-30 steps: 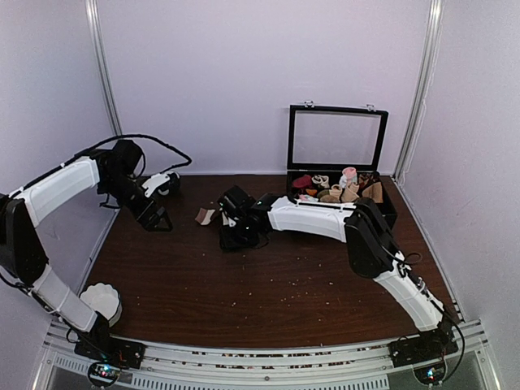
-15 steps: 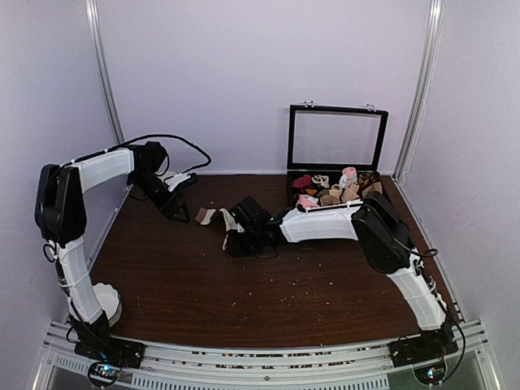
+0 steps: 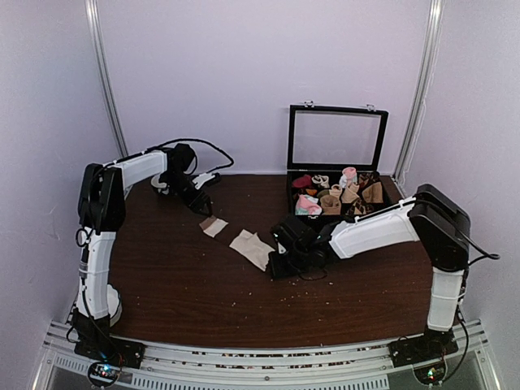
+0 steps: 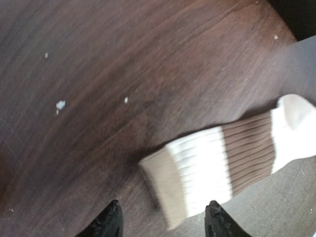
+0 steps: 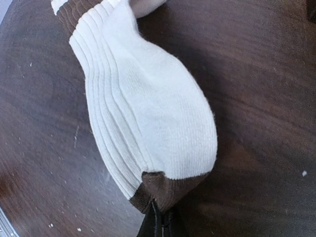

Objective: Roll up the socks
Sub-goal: Adjust the sock at the center of the board, then flatten out the sock at the center of the board.

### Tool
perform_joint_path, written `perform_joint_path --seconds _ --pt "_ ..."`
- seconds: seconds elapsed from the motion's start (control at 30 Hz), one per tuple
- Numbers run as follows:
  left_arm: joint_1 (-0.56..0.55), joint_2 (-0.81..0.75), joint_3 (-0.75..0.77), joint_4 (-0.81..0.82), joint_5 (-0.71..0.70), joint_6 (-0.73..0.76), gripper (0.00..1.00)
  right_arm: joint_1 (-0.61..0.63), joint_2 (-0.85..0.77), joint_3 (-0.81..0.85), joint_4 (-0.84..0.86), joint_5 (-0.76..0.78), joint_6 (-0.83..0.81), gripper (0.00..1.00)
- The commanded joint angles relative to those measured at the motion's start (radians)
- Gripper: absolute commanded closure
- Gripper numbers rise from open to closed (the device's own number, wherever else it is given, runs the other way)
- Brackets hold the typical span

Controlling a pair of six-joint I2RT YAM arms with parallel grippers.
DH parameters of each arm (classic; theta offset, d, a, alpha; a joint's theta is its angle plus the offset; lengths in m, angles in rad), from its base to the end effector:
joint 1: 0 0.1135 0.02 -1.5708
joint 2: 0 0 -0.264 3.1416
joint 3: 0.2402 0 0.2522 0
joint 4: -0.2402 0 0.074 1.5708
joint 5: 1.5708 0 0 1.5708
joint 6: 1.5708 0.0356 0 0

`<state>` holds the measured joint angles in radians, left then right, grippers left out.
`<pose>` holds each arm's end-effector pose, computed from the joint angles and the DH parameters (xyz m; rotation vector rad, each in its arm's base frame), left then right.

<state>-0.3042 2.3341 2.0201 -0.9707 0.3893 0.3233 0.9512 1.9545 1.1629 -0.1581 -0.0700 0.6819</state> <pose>0.4579 -0.1579 0.1831 0.9408 2.6415 -0.5487 0.2287 0.3250 0.1371 -0.3899 2.6536 0.6916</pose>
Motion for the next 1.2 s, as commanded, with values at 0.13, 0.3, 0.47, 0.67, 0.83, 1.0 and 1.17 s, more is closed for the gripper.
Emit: perform_joint_path --seconds 0.13,0.3,0.47,0.67,0.83,1.0,1.17 --pt "0.002 0.016 -0.103 -0.03 0.059 -0.011 0.43 0.019 -0.129 -0.147 0.005 0.014 0.005 1.0" --pt "-0.017 -0.005 -0.136 -0.089 0.185 0.005 0.38 0.023 -0.143 -0.178 0.019 -0.005 0.018 0.97" --pt "-0.019 0.011 -0.128 -0.097 0.244 -0.043 0.37 0.024 -0.157 -0.173 0.028 0.004 0.016 0.88" --pt "-0.019 0.055 -0.109 -0.111 0.226 -0.048 0.58 0.025 -0.21 -0.184 0.019 0.052 0.005 0.8" --pt "-0.019 0.069 -0.085 -0.114 0.222 -0.047 0.93 0.024 -0.29 -0.196 -0.023 0.115 -0.023 0.64" --pt "-0.019 0.064 0.036 -0.215 0.231 -0.018 1.0 0.024 -0.403 -0.201 -0.089 0.205 -0.07 0.22" --pt "-0.019 -0.013 0.213 -0.287 0.166 0.021 1.0 0.025 -0.554 -0.223 -0.101 0.371 -0.132 0.0"
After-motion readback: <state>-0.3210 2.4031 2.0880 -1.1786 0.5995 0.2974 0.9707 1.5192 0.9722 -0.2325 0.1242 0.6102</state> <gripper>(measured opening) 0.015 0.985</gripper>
